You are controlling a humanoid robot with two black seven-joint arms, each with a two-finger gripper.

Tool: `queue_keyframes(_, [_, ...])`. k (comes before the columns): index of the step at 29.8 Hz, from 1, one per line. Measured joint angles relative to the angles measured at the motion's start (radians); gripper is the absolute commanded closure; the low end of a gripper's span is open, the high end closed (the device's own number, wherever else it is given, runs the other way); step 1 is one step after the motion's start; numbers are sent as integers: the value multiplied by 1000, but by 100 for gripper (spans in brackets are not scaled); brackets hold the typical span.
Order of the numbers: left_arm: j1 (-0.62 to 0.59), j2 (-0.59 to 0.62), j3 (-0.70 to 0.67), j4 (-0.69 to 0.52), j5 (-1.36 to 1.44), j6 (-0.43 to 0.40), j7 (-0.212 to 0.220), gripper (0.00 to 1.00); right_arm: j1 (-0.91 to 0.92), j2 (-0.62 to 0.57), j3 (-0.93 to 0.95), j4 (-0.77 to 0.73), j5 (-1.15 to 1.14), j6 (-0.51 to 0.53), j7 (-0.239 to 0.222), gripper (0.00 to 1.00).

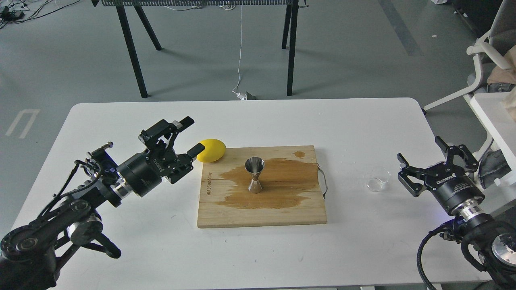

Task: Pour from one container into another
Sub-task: 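Open the left gripper and withdraw it from the jigger, then raise the right gripper toward the board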

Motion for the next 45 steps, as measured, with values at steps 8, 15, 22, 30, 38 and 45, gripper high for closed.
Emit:
queue_keyframes(8, [-2,-6,-12,68,-239,-6,0,9,-5,85,-7,28,10,-185,-13,1])
queue_keyframes(15, [-1,-7,-6,98,-244,-6,0,8,-9,117,-4,68,12,-394,-16,1])
queue_keyframes(22, [1,-7,-1,104,-244,-6,0,8,1,135,11,71,24,-504,-16,1])
queue_keyframes(30, [2,-2,1,108,-241,-6,0,8,37,136,12,54,23,-570,-18,1])
queue_keyframes(38, [2,-1,1,109,-241,-6,0,8,72,153,9,16,22,-615,-19,4])
queue_keyframes(45, [1,-1,0,111,-241,-5,0,8,101,172,4,-13,22,-657,-19,12])
